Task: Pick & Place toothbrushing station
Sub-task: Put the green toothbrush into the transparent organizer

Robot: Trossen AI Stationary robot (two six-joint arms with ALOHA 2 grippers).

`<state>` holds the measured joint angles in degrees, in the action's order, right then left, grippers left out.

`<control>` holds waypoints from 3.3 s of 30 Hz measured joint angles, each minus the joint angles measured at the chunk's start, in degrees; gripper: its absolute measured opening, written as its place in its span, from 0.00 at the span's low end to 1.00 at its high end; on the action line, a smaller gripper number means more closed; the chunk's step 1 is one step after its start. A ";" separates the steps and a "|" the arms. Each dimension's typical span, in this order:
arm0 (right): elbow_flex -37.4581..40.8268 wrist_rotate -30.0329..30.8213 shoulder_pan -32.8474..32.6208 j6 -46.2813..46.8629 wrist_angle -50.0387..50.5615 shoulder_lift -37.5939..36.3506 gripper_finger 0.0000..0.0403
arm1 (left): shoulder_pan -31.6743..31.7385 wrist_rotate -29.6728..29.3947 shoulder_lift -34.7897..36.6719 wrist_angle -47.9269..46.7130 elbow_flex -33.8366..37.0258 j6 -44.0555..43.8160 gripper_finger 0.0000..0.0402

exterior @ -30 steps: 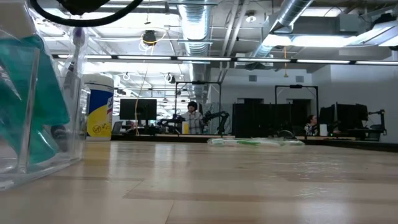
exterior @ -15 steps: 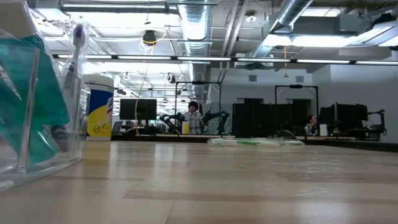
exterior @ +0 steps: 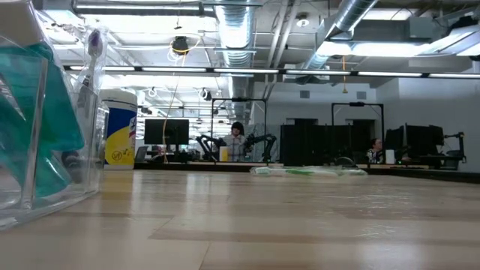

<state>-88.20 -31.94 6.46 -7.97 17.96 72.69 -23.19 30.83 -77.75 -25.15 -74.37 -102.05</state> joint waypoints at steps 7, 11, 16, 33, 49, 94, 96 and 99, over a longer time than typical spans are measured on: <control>0.00 0.11 2.26 3.59 -1.16 0.00 0.42 | 0.43 -32.83 11.66 3.78 0.00 15.29 0.55; 0.00 0.16 3.73 7.75 -4.79 0.01 0.41 | 3.11 -47.98 15.17 4.29 -0.02 34.08 0.54; 0.00 0.63 6.23 11.29 -10.00 0.00 0.42 | 12.24 -46.75 15.40 3.96 1.36 47.21 0.52; 0.00 13.84 15.34 20.02 -10.95 0.37 0.37 | 43.38 -5.89 4.83 34.16 13.75 65.98 0.39; 0.00 12.65 18.09 20.63 -6.50 0.42 0.37 | 48.64 3.43 -13.18 38.07 13.79 76.79 0.50; 0.00 -5.77 27.69 23.04 -3.17 0.37 0.38 | 45.81 -16.02 -41.11 7.51 -9.25 107.48 0.53; 0.00 -5.91 27.69 23.04 -3.05 0.37 0.38 | 46.00 -16.03 -42.11 7.26 -11.13 108.68 0.53; 0.00 -7.46 27.69 23.04 -2.92 0.39 0.37 | 46.17 -16.49 -43.13 7.08 -11.76 109.17 0.53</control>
<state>-88.20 -39.41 34.15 15.08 15.04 73.08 22.98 14.34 -120.88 -18.07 -86.13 7.11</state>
